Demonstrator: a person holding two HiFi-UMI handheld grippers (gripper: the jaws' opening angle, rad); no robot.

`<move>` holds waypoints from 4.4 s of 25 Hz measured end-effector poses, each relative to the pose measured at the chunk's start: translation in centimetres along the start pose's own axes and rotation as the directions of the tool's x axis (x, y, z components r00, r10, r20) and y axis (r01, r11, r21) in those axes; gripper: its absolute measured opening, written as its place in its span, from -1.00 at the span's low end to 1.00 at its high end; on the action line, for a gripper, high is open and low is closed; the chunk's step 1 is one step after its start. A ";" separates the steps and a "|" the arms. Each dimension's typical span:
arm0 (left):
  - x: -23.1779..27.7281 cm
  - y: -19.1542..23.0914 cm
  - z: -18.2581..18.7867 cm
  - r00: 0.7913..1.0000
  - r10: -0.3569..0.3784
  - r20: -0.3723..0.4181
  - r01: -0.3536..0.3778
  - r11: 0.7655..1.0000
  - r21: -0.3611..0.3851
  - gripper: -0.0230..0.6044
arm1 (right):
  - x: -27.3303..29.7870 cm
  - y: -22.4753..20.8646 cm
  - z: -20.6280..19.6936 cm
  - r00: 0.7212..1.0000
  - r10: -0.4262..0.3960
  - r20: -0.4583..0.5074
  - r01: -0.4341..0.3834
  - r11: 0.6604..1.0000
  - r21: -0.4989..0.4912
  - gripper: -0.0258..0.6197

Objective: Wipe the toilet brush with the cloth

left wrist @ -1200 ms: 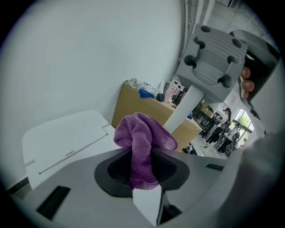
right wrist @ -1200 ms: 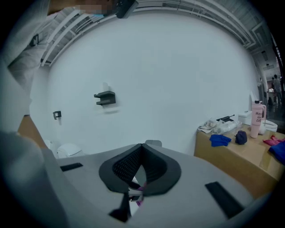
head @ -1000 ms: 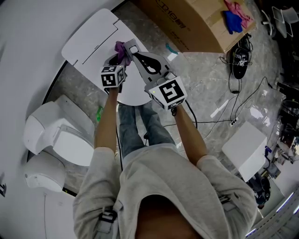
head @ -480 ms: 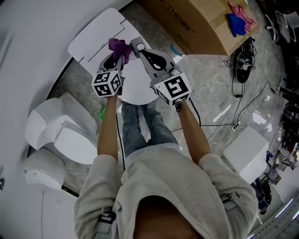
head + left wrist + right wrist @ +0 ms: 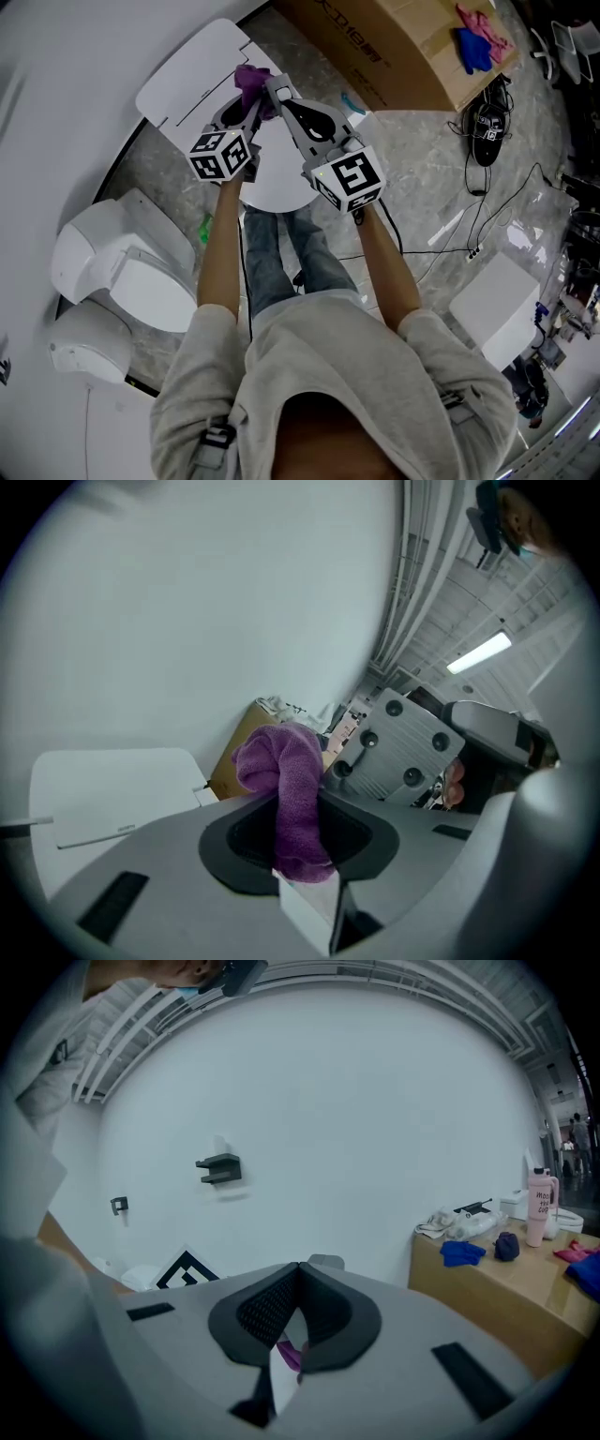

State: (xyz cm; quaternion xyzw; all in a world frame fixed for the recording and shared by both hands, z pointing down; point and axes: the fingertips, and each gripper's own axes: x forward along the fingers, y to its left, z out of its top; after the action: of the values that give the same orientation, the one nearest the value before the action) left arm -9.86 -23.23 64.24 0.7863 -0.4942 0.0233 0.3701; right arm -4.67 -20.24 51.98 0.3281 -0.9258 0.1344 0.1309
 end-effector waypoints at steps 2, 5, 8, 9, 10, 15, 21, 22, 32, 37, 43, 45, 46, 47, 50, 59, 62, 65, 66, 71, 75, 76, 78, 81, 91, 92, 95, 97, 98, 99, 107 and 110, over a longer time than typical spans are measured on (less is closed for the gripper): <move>0.2 0.1 -0.6 1.000 -0.010 -0.006 0.010 1.000 -0.026 -0.58 | 0.0 0.1 0.0 1.000 0.007 0.000 -0.007 1.000 -0.003 -0.83; 0.5 0.1 -1.3 1.000 -0.016 -0.021 0.015 1.000 -0.022 -0.58 | 0.1 0.2 0.1 1.000 0.008 0.005 -0.008 1.000 -0.002 -0.83; 0.9 -0.1 -1.5 0.999 -0.016 -0.031 0.016 1.000 -0.007 -0.58 | 0.0 0.2 0.2 1.000 0.007 0.007 -0.007 1.000 0.001 -0.83; 1.1 -0.1 -1.6 0.999 -0.017 -0.034 0.017 1.000 -0.005 -0.58 | 0.0 0.2 0.2 1.000 0.008 0.008 -0.008 1.000 0.001 -0.83; 1.2 0.0 -1.7 0.999 -0.016 -0.038 0.016 1.000 -0.001 -0.58 | 0.0 0.2 0.2 1.000 0.009 0.008 -0.009 1.000 0.002 -0.83; 2.1 0.7 -2.7 0.998 -0.006 -0.070 0.006 1.000 0.004 -0.58 | 0.0 0.0 0.1 1.000 0.013 0.006 -0.013 1.000 0.006 -0.83; 3.1 2.5 -4.8 0.991 0.025 -0.135 -0.024 1.000 0.015 -0.58 | 0.1 0.5 0.2 1.000 0.024 0.005 -0.024 1.000 -0.003 -0.83; 3.3 2.8 -5.2 0.988 0.031 -0.149 -0.028 0.999 0.019 -0.58 | 0.1 0.5 0.2 1.000 0.024 0.005 -0.024 1.000 -0.003 -0.83; 4.8 4.7 -7.8 0.966 0.075 -0.248 -0.065 0.997 0.046 -0.58 | -0.1 0.7 0.1 1.000 0.030 -0.004 -0.030 1.000 -0.006 -0.83; 4.3 4.7 -7.4 0.968 0.088 -0.235 -0.076 0.995 0.058 -0.58 | -0.3 0.8 -0.1 1.000 0.028 -0.011 -0.028 1.000 -0.011 -0.83; 1.3 3.3 -4.2 0.986 0.099 -0.133 -0.084 0.990 0.116 -0.58 | -0.3 0.5 -0.2 1.000 0.021 -0.018 -0.021 0.999 -0.027 -0.83; -0.3 2.8 -2.9 0.989 0.106 -0.101 -0.091 0.985 0.146 -0.58 | -0.3 0.5 -0.2 1.000 0.017 -0.019 -0.018 0.999 -0.030 -0.83; -1.1 2.7 -2.2 0.990 0.112 -0.083 -0.098 0.982 0.159 -0.58 | -0.2 0.5 -0.2 1.000 0.015 -0.019 -0.016 0.999 -0.031 -0.83; -2.0 2.5 -1.5 0.991 0.118 -0.062 -0.107 0.980 0.166 -0.58 | -0.2 0.4 -0.3 1.000 0.012 -0.020 -0.012 0.999 -0.032 -0.83; -4.6 1.5 0.6 0.992 0.126 0.002 -0.124 0.977 0.172 -0.58 | -0.1 0.4 -0.5 0.999 0.001 -0.033 -0.003 0.999 -0.036 -0.83; -9.9 -2.9 5.4 0.989 0.112 0.096 -0.132 0.963 0.236 -0.58 | -0.9 0.5 -0.2 0.998 -0.028 -0.056 0.027 1.000 -0.015 -0.83; -11.1 -4.0 7.0 0.986 0.112 0.123 -0.140 0.957 0.253 -0.58 | -1.8 0.4 1.1 0.998 -0.046 -0.032 0.045 0.999 -0.016 -0.83; -12.0 -5.3 8.5 0.984 0.106 0.145 -0.143 0.952 0.271 -0.58 | -3.3 -0.2 2.9 0.997 -0.078 0.000 0.078 0.997 -0.016 -0.83; -12.2 -5.8 9.0 0.983 0.104 0.151 -0.143 0.950 0.278 -0.58 | -3.8 -0.5 3.5 0.996 -0.092 0.011 0.092 0.996 -0.015 -0.83; -13.3 -7.7 11.4 0.979 0.088 0.183 -0.142 0.942 0.305 -0.58 | -6.1 -2.0 6.6 0.986 -0.157 0.064 0.159 0.987 -0.028 -0.83; -14.1 -9.1 13.4 0.975 0.073 0.211 -0.141 0.934 0.329 -0.58 | -7.9 -3.0 8.9 0.974 -0.200 0.103 0.205 0.978 -0.041 -0.83; -14.2 -9.4 14.0 0.973 0.068 0.218 -0.140 0.932 0.335 -0.58 | -8.3 -3.3 9.4 0.971 -0.209 0.113 0.215 0.976 -0.045 -0.83; -14.4 -10.1 15.1 0.971 0.057 0.233 -0.139 0.926 0.350 -0.58 | -9.0 -3.8 10.5 0.965 -0.226 0.132 0.235 0.971 -0.052 -0.83; -14.9 -11.2 16.4 0.967 0.043 0.250 -0.137 0.918 0.372 -0.58 | -10.1 -4.2 11.6 0.957 -0.250 0.149 0.261 0.964 -0.060 -0.83; -16.2 -12.3 18.8 0.957 0.028 0.288 -0.152 0.896 0.417 -0.58 | -12.5 -5.7 13.9 0.932 -0.300 0.201 0.321 0.944 -0.079 -0.83; -16.3 -12.4 18.8 0.956 0.028 0.291 -0.154 0.896 0.418 -0.58 | -12.6 -5.8 14.1 0.931 -0.303 0.205 0.325 0.942 -0.080 -0.83; -16.4 -12.4 18.7 0.955 0.029 0.295 -0.155 0.896 0.416 -0.58 | -12.9 -6.1 14.4 0.926 -0.311 0.212 0.334 0.939 -0.083 -0.83; -16.4 -12.5 18.6 0.956 0.029 0.293 -0.155 0.896 0.416 -0.58 | -12.9 -6.1 14.4 0.925 -0.314 0.212 0.338 0.937 -0.085 -0.83; -16.5 -12.5 18.5 0.956 0.029 0.292 -0.155 0.896 0.417 -0.58 | -12.9 -6.1 14.4 0.925 -0.315 0.212 0.338 0.937 -0.085 -0.83; -16.5 -12.5 18.5 0.956 0.030 0.291 -0.155 0.895 0.418 -0.58 | -12.9 -6.1 14.4 0.925 -0.314 0.213 0.338 0.938 -0.084 -0.83; -16.4 -12.9 19.1 0.955 0.025 0.294 -0.155 0.891 0.428 -0.58 | -12.5 -5.9 14.6 0.929 -0.306 0.208 0.329 0.940 -0.087 -0.83; -16.3 -12.9 19.1 0.956 0.023 0.292 -0.153 0.890 0.430 -0.58 | -12.3 -5.9 14.4 0.931 -0.304 0.203 0.327 0.941 -0.087 -0.83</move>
State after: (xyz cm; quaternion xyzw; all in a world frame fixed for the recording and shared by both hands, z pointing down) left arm -14.21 -19.37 36.62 0.8223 -0.5579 0.0426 0.1042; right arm 6.15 -22.48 35.52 0.4756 -0.8754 0.0246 0.0828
